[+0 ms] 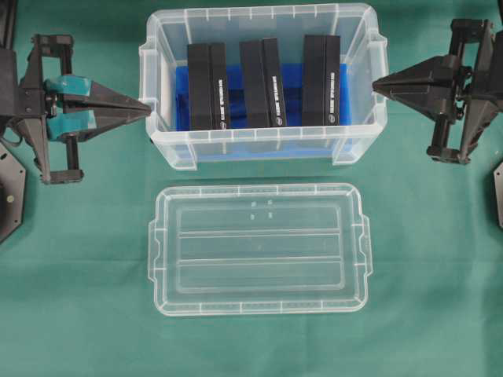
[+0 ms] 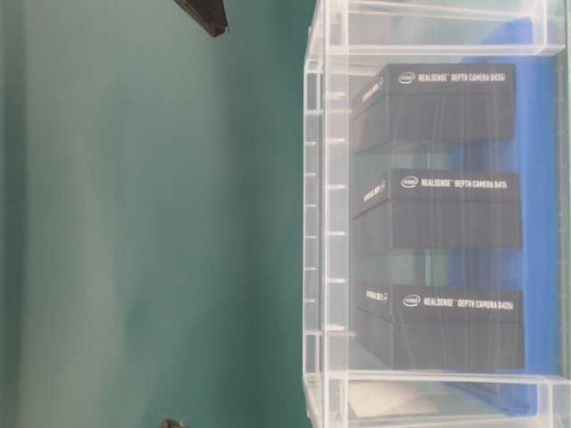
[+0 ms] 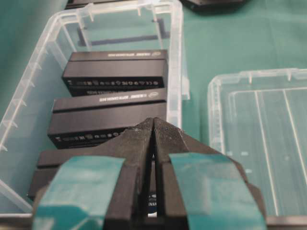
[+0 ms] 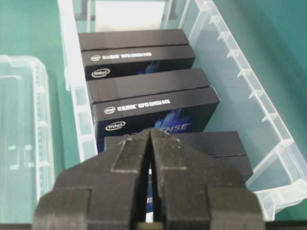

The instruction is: Clamp the lid of the box with both arms, then lift and open it.

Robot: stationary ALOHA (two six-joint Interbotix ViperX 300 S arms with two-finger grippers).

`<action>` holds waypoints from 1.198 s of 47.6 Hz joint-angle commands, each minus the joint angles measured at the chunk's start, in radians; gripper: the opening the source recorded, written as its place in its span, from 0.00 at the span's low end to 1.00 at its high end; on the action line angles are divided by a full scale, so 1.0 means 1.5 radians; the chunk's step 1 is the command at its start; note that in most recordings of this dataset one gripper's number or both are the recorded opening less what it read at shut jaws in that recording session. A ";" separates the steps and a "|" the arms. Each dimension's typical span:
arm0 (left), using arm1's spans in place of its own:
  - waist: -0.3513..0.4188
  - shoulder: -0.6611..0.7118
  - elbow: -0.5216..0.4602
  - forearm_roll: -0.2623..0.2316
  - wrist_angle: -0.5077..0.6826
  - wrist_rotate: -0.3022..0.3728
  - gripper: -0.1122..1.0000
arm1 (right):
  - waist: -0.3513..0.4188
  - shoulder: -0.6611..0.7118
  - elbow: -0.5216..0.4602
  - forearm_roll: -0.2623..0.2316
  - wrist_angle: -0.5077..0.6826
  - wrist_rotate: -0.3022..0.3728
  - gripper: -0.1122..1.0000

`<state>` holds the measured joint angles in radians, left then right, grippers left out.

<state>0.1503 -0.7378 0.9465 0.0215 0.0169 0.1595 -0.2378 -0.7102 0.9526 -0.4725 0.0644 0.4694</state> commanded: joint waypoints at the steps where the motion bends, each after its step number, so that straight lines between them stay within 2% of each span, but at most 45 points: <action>1: -0.001 0.000 -0.009 -0.001 -0.003 -0.001 0.10 | 0.004 0.000 -0.008 0.002 -0.003 0.001 0.10; 57: -0.001 0.000 -0.009 -0.001 -0.003 -0.001 0.10 | 0.016 0.000 -0.008 0.007 -0.003 0.001 0.10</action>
<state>0.1503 -0.7363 0.9465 0.0215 0.0169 0.1580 -0.2148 -0.7102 0.9526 -0.4633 0.0644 0.4694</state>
